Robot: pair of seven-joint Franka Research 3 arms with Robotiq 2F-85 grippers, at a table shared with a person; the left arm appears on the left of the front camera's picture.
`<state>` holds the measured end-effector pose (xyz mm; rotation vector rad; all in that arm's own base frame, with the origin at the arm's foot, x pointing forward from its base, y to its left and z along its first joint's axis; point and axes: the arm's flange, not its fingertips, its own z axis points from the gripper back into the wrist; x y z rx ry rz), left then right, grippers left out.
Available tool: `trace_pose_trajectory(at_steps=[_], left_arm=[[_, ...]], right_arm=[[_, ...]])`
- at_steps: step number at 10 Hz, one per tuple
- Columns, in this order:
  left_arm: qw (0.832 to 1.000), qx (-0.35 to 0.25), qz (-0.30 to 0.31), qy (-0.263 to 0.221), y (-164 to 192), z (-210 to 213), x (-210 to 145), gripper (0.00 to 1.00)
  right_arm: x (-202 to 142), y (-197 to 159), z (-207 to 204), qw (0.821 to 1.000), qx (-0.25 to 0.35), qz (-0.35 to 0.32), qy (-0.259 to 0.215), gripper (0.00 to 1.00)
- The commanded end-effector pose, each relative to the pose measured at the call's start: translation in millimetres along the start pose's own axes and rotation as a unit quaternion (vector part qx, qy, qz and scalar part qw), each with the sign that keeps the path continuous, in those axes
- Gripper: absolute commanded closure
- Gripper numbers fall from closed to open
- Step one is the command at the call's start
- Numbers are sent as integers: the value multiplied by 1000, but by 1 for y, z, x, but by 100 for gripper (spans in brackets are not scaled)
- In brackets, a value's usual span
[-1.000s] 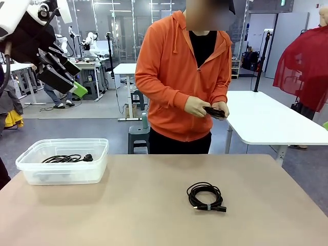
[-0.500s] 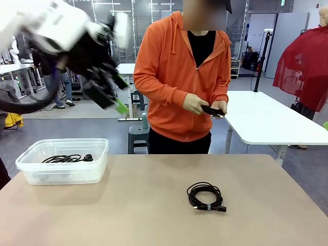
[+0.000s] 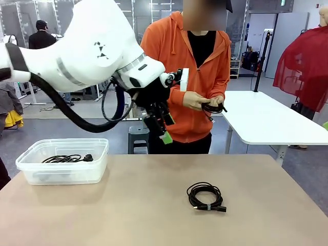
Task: Organize and store the cables.
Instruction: Place the USB Extension Cable into the Organizing box.
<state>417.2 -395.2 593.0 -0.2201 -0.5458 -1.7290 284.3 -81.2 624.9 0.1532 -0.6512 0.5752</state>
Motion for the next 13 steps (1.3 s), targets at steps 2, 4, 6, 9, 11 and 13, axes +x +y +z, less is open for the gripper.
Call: trace_pose_trajectory(at_steps=[2,4,6,9,11,13], left_arm=[[999,-14,40,-4,24,-19,28,12],[998,-43,46,21,43,-48,52,12],[994,-69,43,74,59,-79,82,12],[987,-84,73,118,65,-119,103,12],[984,-92,86,129,58,-139,110,12],[986,-85,78,117,47,-139,94,12]], right_arm=[[-2,0,0,1000,0,1,0,0],[-2,0,0,1000,0,1,0,0],[-2,0,0,1000,0,1,0,0],[-2,0,0,1000,0,1,0,0],[-2,0,0,1000,0,1,0,0],[-2,0,0,1000,0,1,0,0]])
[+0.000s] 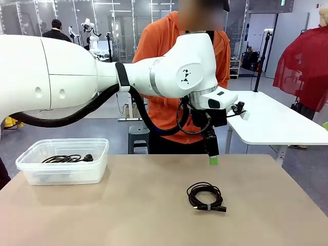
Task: Organize and store the cables.
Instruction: Place the USB Extension Cable into the Organizing box.
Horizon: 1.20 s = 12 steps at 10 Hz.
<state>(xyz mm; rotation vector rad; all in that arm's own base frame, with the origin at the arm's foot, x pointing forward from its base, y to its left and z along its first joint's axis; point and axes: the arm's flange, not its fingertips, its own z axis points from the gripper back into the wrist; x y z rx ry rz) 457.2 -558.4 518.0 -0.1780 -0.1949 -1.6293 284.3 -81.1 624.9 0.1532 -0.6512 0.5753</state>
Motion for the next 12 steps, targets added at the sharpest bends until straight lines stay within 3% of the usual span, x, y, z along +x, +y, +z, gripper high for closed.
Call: trace_pose_trajectory(at_steps=[1,6,12], left_arm=[[1000,5,3,-1,3,8,-7,12],[1000,5,5,1,6,4,-6,12],[998,-40,4,54,14,-96,-12,12]], right_arm=[[-2,0,0,1000,0,1,0,0],[-2,0,0,1000,0,1,0,0],[-2,0,0,1000,0,1,0,0]])
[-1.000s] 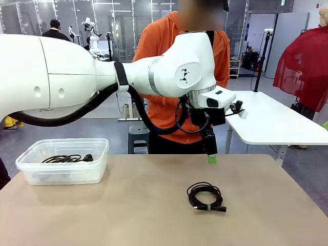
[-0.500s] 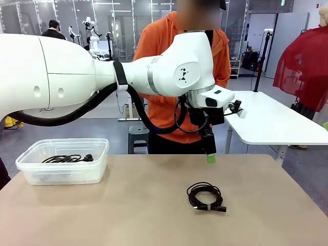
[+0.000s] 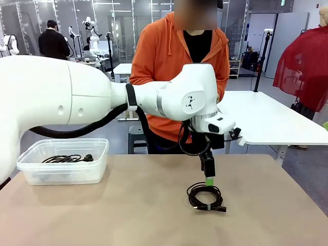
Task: Organize and store the cables.
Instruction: Place the USB Extension Cable into the Organizing box.
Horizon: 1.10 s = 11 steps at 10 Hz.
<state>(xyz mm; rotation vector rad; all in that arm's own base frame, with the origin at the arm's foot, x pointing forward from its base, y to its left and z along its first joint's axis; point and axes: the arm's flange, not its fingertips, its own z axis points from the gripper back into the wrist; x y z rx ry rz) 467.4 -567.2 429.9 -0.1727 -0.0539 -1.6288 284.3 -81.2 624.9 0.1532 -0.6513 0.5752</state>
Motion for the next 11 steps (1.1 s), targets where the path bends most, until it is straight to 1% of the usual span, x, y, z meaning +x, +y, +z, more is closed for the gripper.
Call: trace_pose_trajectory(at_steps=[1,2,4,5,8,9,11], left_arm=[[1000,-8,-3,20,10,-27,2,12],[1000,-16,-2,27,14,-42,3,12],[1000,-12,3,24,21,-66,5,12],[999,-8,8,40,23,-78,6,12],[999,-18,3,27,27,-98,12,12],[1000,-10,-5,23,30,-107,12,12],[999,-18,-2,29,32,-120,12,12]], right_arm=[[-2,0,0,1000,0,1,0,0],[-2,0,0,1000,0,1,0,0],[-2,0,0,1000,0,1,0,0],[-2,0,0,1000,0,1,0,0],[-2,0,0,1000,0,1,0,0],[-2,0,0,1000,0,1,0,0],[-2,0,0,1000,0,1,0,0]])
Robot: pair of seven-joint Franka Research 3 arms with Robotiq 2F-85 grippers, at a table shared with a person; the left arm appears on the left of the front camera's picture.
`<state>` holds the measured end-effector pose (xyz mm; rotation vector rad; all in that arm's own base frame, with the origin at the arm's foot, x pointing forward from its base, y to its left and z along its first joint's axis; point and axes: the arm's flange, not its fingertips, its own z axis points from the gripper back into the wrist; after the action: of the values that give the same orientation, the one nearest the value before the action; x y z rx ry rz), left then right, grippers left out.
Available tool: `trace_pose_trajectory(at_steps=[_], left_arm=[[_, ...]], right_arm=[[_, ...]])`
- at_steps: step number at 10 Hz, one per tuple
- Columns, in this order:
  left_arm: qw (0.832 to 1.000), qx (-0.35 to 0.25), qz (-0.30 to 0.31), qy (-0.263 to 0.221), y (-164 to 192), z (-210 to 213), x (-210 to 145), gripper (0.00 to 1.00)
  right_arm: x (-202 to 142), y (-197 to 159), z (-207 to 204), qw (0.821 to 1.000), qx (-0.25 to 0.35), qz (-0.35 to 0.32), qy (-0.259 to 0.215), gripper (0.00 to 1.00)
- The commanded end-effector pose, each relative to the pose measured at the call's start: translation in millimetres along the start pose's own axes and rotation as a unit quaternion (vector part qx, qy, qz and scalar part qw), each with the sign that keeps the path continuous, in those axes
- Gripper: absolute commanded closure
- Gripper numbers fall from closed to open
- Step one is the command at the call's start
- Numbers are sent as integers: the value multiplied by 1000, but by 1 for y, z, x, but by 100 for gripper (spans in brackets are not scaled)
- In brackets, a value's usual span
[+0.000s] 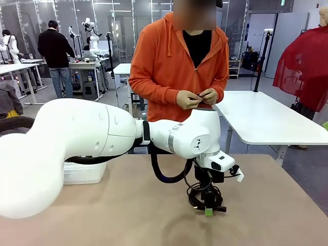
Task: Organize and store the cables.
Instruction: Place the USB Extension Cable into the Organizing box.
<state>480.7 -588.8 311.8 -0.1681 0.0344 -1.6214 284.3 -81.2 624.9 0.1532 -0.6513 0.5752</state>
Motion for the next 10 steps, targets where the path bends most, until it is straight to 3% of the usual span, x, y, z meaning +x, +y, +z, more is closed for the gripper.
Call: trace_pose_trajectory(at_steps=[1,2,3,4,5,6,10], left_arm=[[1000,9,-9,0,9,-2,11,12],[1000,11,-11,-1,9,-2,12,12],[1000,15,-10,-4,8,-1,12,24],[1000,17,-7,-5,7,0,11,46],[1000,17,-8,-2,7,2,12,83],[1000,13,-6,4,5,3,12,100],[1000,10,-4,13,2,4,13,100]], right_arm=[[-2,0,0,1000,0,1,0,0],[-2,0,0,1000,0,1,0,0],[-2,0,0,1000,0,1,0,0],[-2,0,0,1000,0,1,0,0],[-2,0,0,1000,0,1,0,0],[-2,0,0,1000,0,1,0,0],[-2,0,0,1000,0,1,0,0]])
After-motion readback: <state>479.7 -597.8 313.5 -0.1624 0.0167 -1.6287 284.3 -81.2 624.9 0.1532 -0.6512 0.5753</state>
